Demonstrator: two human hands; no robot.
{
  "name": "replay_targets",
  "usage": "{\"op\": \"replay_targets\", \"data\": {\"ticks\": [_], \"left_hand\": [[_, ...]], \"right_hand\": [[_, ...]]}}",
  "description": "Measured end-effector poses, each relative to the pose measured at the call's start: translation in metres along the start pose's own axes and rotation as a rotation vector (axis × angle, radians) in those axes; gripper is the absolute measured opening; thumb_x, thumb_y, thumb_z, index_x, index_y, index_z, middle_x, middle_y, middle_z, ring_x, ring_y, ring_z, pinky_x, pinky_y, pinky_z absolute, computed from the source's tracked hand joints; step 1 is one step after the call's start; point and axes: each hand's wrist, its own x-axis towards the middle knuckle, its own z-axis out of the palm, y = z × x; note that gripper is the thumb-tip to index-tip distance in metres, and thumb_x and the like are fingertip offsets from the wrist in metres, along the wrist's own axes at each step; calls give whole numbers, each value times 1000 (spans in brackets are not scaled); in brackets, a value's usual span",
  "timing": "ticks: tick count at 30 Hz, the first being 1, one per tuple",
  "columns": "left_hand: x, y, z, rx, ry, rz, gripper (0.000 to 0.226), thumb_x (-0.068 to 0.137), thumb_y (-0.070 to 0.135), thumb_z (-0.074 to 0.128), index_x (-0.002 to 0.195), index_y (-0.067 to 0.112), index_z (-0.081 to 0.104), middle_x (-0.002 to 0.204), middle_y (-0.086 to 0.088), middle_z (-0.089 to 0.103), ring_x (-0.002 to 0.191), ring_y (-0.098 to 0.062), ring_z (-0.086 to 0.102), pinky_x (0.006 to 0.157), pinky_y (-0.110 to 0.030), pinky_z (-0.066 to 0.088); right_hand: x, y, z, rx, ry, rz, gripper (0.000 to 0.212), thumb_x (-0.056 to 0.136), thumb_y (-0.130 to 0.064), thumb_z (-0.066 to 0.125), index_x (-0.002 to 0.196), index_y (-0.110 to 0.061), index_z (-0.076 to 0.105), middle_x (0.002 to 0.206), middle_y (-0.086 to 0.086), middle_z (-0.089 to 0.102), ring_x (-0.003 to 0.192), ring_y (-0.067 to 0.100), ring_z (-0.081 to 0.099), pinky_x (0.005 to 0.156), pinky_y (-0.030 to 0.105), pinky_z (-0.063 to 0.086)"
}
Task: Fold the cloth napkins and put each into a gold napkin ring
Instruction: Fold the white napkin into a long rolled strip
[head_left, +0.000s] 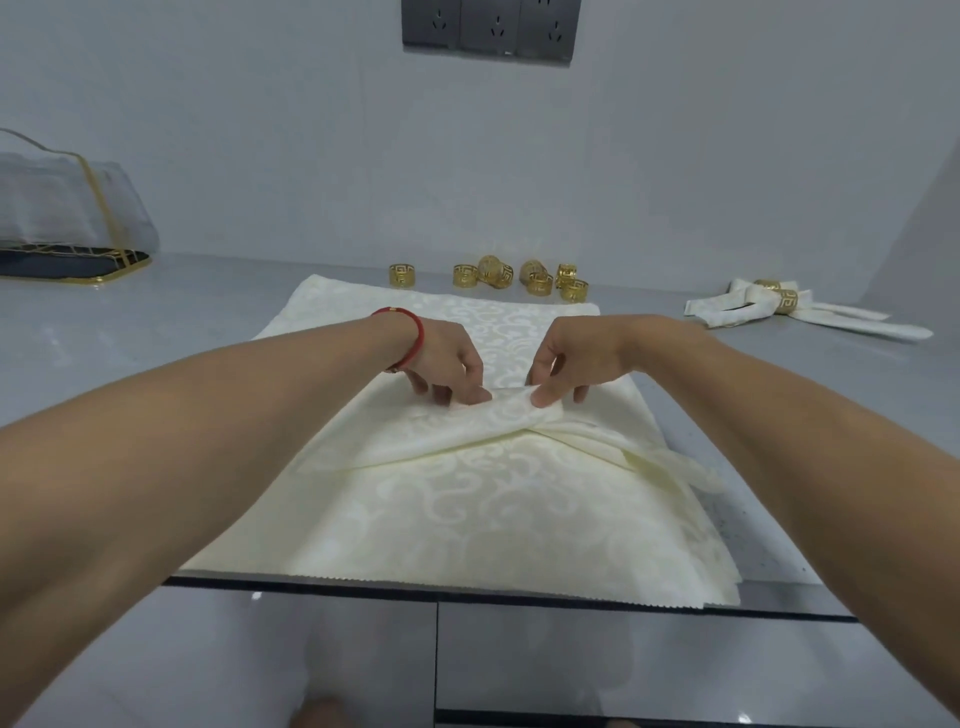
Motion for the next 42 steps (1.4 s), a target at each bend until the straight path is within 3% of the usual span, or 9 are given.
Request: {"op": "replay_targets", "data": {"ticks": [4,8,14,17,20,25,31,38,42], "left_hand": [[-2,4,-4,138,27,65,20,85,47,74,87,27,74,91,-5,76,84,-26,69,75,-36,58],[0,8,-5,222,68,100,13,89,39,71,85,28,67,88,-3,75,85,-29,71,80,-39,60],[4,10,-5,249,166,96,6,93,31,69,90,25,68,83,8,69,71,-13,64,72,-26,53],[5,11,-3,219,165,92,13,93,33,67,97,22,73,88,6,69,73,-13,65,77,-30,56],[4,13,-1,147,158,75,33,85,57,68,89,25,75,86,11,69,81,-11,66,83,-33,55],[13,18,6,259,238,106,27,83,48,76,96,24,74,88,12,68,88,-14,63,85,-29,52],[23,16,-4,283,181,73,22,86,48,70,86,26,67,88,5,66,86,-19,61,86,-46,57],[22,7,10,95,326,185,20,84,42,77,95,27,70,89,9,69,84,-9,63,76,-25,48],[15,4,22,45,456,290,16,78,33,83,86,22,75,84,6,73,82,-9,68,75,-24,53]], "right_hand": [[5,-7,-6,-180,38,10,21,81,-49,82,78,-30,75,96,-13,76,71,7,73,73,26,52],[11,-10,-6,-251,75,7,28,81,-52,81,76,-26,72,72,-10,71,68,11,66,62,25,46],[21,-4,-3,-232,118,10,34,82,-54,79,77,-21,72,75,-3,75,72,15,66,64,27,45],[21,-4,-1,-241,123,1,35,83,-55,78,80,-21,72,79,-2,76,75,14,67,65,28,44],[22,-2,0,-234,126,-4,35,82,-56,78,84,-21,73,83,-1,76,77,14,68,66,27,44],[15,-6,3,-209,204,-67,26,86,-46,78,95,-25,67,94,-9,70,94,16,66,83,34,53],[-1,-3,32,-218,335,-235,46,83,-46,80,115,-26,53,110,-8,63,99,17,56,86,37,50],[10,14,44,-151,515,-310,14,87,-19,74,102,-21,75,87,-5,73,78,16,63,75,35,53],[16,16,35,-96,485,-330,12,88,-15,77,99,-19,78,94,-1,73,88,20,66,80,37,54]]}}
